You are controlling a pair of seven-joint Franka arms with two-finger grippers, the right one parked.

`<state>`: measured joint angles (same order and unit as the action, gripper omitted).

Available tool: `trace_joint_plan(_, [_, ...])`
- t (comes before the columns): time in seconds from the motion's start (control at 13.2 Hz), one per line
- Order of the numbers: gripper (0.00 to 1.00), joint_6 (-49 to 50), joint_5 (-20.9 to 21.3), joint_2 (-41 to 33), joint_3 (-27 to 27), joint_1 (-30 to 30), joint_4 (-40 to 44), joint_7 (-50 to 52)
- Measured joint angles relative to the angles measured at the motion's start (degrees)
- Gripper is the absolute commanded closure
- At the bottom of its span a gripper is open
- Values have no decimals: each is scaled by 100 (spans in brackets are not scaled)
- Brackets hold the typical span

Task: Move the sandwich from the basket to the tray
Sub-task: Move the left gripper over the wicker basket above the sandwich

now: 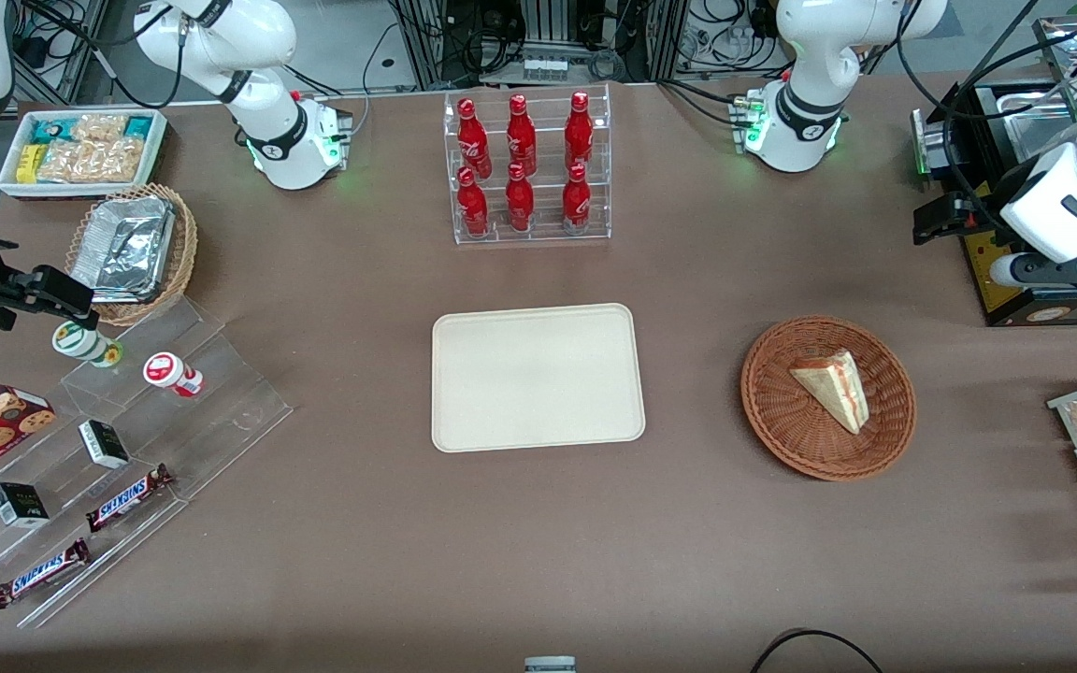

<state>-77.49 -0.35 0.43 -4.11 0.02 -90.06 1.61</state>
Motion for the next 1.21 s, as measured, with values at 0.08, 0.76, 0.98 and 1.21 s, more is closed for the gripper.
trace_joint_plan(0.08, [0, -16, 0, 0, 0, 0, 0, 0])
trace_joint_plan(0.76, [0, -451, 0, 11, 19, 4, -488, 36])
trace_joint_plan(0.98, [0, -871, 0, 20, 34, 14, -871, 138])
trace_joint_plan(1.21, [0, -1486, 0, 42, 66, 20, -1348, 148])
